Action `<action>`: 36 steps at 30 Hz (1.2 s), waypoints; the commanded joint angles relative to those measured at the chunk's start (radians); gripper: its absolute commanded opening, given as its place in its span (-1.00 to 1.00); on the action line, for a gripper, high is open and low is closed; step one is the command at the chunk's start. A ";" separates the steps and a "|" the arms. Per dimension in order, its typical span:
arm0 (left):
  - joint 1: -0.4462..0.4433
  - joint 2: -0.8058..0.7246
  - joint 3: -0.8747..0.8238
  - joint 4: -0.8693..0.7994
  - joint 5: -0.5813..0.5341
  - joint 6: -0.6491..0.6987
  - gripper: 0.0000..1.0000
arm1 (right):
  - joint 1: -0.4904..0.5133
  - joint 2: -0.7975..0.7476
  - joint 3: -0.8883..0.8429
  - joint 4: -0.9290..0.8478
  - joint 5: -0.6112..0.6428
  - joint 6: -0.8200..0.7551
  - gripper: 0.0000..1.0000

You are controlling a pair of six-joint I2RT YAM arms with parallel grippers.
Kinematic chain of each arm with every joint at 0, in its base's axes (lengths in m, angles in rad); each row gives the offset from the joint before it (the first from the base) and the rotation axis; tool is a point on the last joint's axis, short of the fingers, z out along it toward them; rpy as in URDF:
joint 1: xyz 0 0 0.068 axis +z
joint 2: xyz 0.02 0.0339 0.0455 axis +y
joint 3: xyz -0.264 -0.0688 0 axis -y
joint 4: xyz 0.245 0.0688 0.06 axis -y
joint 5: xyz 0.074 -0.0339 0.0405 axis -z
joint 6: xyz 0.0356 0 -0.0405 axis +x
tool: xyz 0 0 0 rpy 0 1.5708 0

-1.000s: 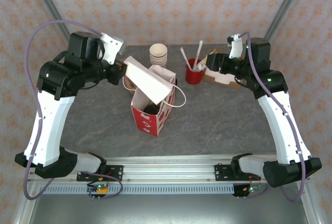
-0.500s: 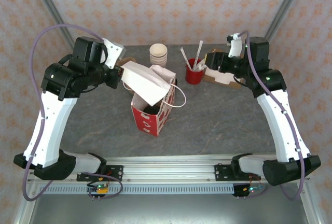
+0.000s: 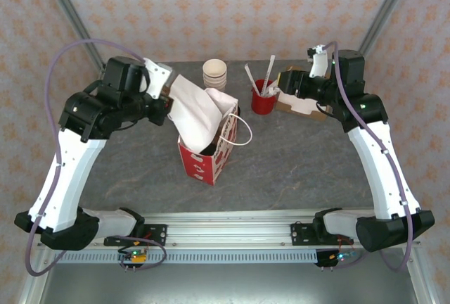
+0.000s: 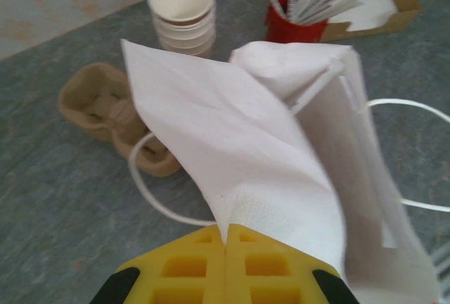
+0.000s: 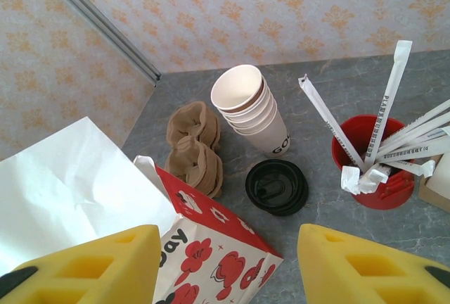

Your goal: Pack the takeout coffee

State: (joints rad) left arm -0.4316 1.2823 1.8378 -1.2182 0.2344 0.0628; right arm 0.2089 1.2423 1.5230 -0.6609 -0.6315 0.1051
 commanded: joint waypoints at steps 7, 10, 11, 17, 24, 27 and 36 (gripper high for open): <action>-0.131 0.046 -0.053 0.096 0.069 -0.055 -0.96 | 0.006 0.009 -0.007 0.037 -0.014 0.023 0.08; -0.132 0.042 -0.083 0.051 0.086 -0.034 -0.66 | 0.010 0.006 -0.016 0.037 -0.015 0.025 0.08; -0.132 0.036 -0.088 0.038 0.079 -0.025 -0.57 | 0.011 0.005 -0.018 0.035 -0.013 0.025 0.07; -0.130 -0.027 -0.107 0.030 0.072 -0.007 0.03 | 0.040 -0.001 -0.051 0.032 0.004 0.032 0.07; -0.106 -0.069 -0.161 0.120 0.012 -0.112 0.22 | 0.070 -0.011 -0.076 0.036 0.034 0.038 0.07; -0.105 -0.025 -0.156 0.105 -0.048 -0.131 0.12 | 0.078 -0.017 -0.094 0.050 0.050 0.050 0.06; 0.148 -0.220 -0.442 0.424 -0.288 -0.317 0.28 | 0.080 -0.162 -0.369 0.077 0.636 0.049 0.16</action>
State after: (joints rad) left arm -0.3668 1.1736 1.4807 -0.9581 0.0425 -0.1577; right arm 0.2874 1.1339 1.2251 -0.6090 -0.2703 0.1608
